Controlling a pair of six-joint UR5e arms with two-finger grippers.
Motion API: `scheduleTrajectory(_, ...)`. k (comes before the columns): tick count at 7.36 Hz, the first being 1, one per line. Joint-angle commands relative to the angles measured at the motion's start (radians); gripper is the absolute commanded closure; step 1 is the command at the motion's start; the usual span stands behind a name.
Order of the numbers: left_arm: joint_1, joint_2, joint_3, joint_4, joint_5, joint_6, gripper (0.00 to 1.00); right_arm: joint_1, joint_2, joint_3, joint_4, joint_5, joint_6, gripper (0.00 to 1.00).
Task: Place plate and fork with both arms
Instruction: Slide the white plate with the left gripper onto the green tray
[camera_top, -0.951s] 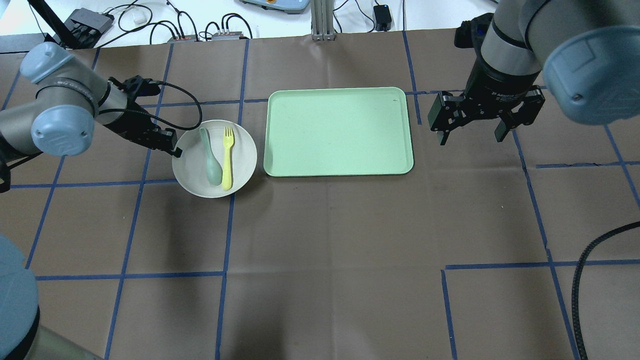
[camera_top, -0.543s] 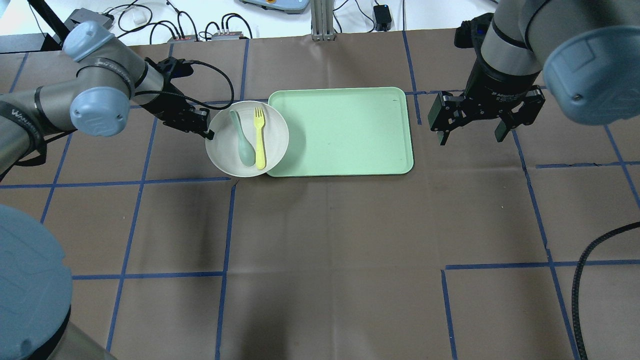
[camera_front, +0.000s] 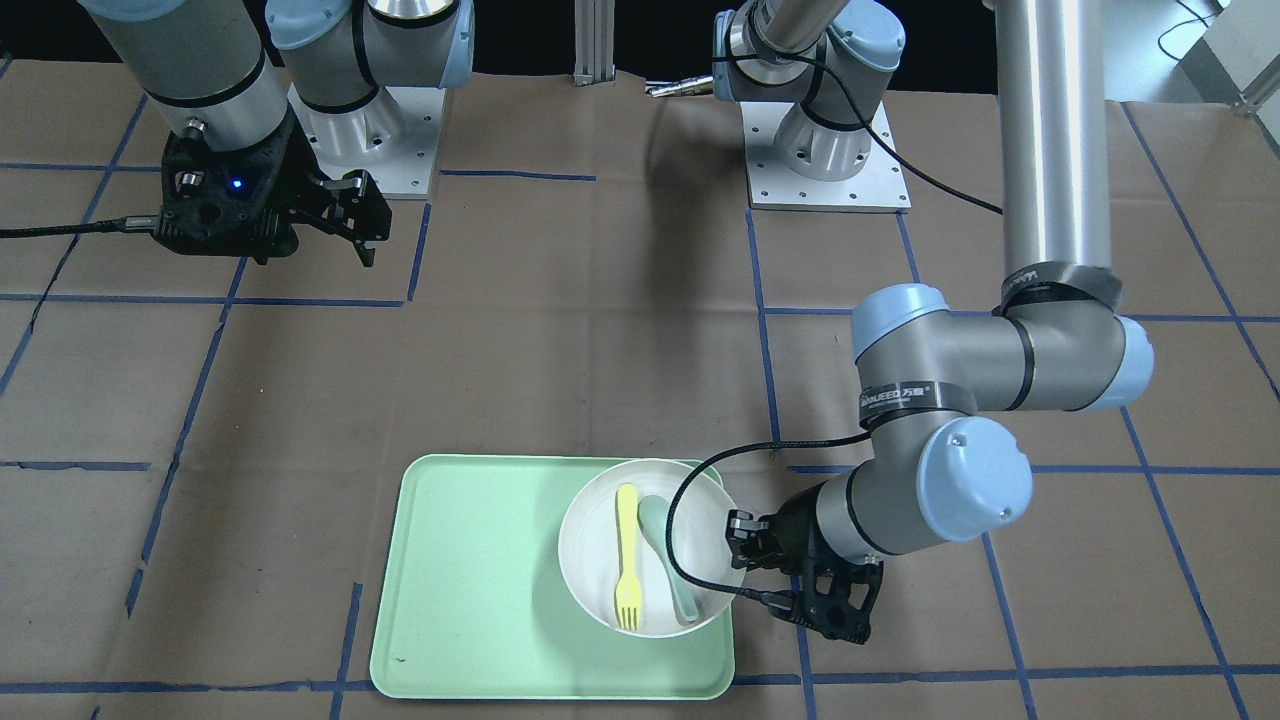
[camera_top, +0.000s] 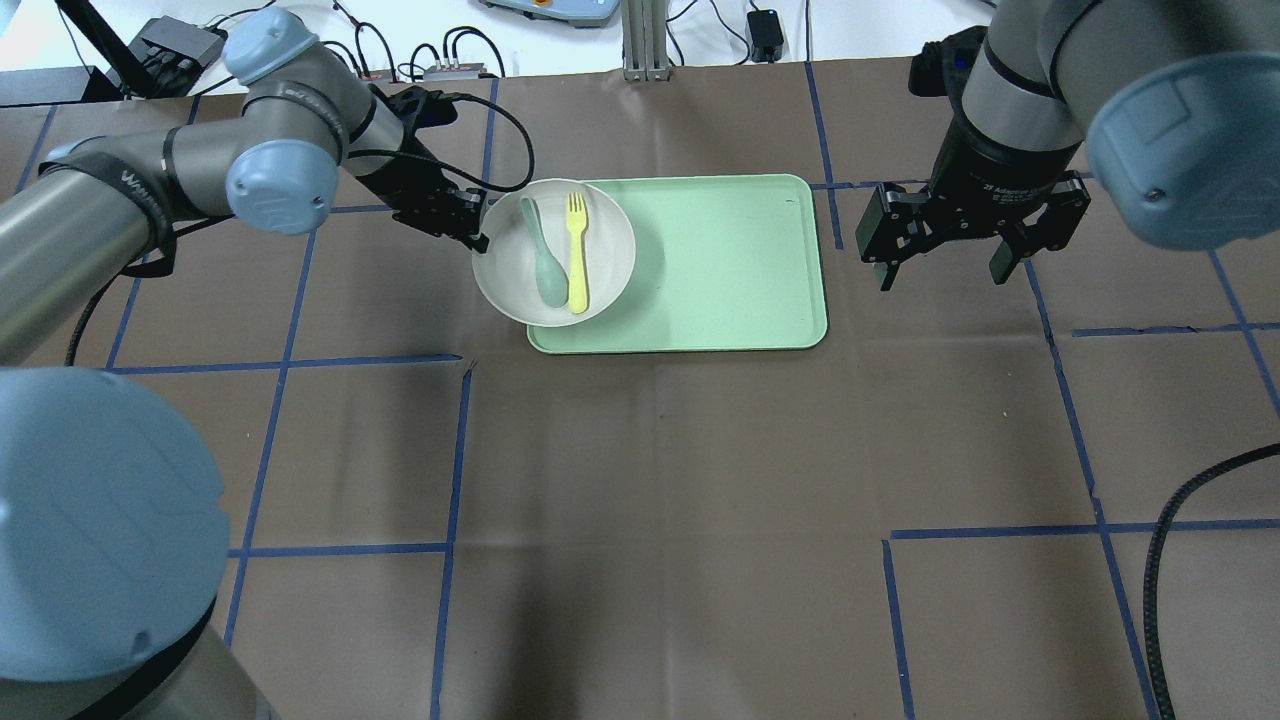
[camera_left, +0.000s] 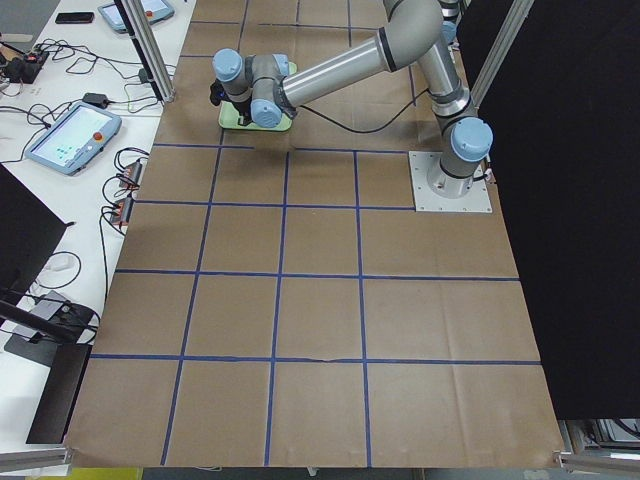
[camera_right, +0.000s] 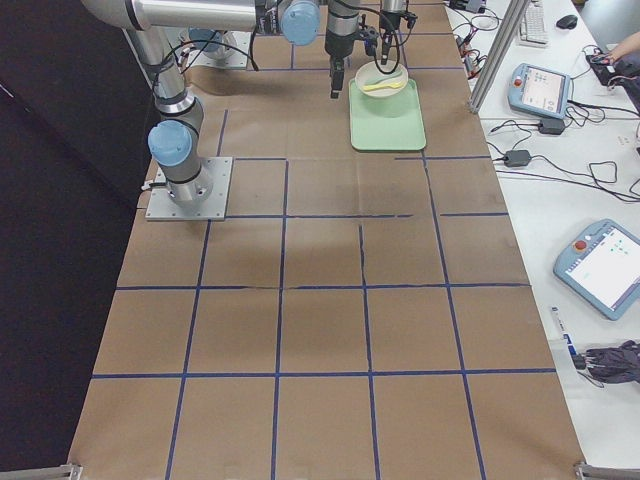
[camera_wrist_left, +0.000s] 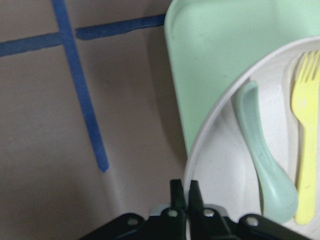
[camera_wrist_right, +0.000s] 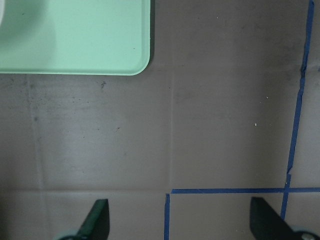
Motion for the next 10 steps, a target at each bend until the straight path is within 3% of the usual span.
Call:
scheduleTrajectory(1, -0.065, -0.101, 0.147, -0.037, 0.001, -0.075, 0.99, 0.000, 0.000, 0.000, 0.000, 0.000, 0.000, 0.00)
scheduleTrajectory(3, -0.081, -0.149, 0.204, -0.071, -0.002, -0.079, 0.98, 0.001, 0.000, 0.000, 0.000, 0.000, 0.000, 0.00)
scheduleTrajectory(10, -0.096, -0.160, 0.198, -0.108, -0.003, -0.079, 0.92, -0.002, 0.000, 0.000, -0.002, 0.005, 0.003, 0.00)
